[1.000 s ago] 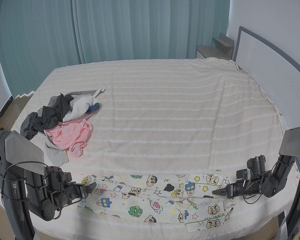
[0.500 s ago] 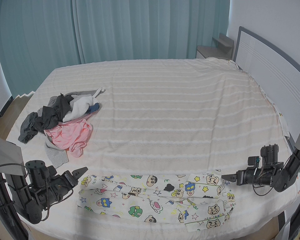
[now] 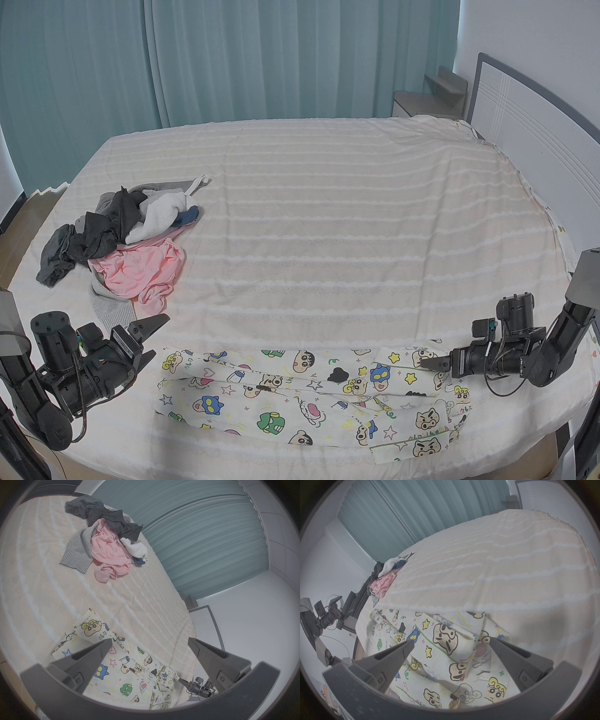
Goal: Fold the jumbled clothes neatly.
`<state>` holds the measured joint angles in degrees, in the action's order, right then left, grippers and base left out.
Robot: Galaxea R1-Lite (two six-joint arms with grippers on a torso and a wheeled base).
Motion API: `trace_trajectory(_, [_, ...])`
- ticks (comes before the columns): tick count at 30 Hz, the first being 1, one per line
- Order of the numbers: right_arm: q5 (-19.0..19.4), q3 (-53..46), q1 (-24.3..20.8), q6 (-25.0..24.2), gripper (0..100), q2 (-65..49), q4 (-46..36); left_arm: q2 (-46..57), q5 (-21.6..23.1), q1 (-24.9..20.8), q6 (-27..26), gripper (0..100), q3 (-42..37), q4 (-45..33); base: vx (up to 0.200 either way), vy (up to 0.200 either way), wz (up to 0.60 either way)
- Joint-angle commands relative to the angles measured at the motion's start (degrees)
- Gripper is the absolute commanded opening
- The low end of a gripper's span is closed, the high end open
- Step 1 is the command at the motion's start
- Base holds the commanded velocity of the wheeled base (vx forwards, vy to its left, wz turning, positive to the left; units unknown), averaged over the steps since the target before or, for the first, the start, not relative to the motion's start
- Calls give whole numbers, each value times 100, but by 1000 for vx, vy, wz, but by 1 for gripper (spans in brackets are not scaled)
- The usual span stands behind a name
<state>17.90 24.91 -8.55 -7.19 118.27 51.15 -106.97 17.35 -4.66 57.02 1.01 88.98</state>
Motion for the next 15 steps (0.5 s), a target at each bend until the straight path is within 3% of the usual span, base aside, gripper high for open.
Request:
trace_trajectory(1, [3, 41, -77, -1, 100, 372, 88, -140, -3, 0, 3, 100, -92, 102, 0, 0, 0])
trace_trajectory(9, [-32, 14, -165, -10, 100, 592, 554, -192, -3, 0, 11, 100, -92, 102, 0, 0, 0])
trace_trajectory(10, [-32, 6, -165, -10, 0, 592, 554, -201, -3, 0, 11, 100, -92, 102, 0, 0, 0])
trace_trajectory(15, [-41, -47, -165, 16, 0, 530, 580, -192, -12, 0, 11, 100, -92, 102, 0, 0, 0])
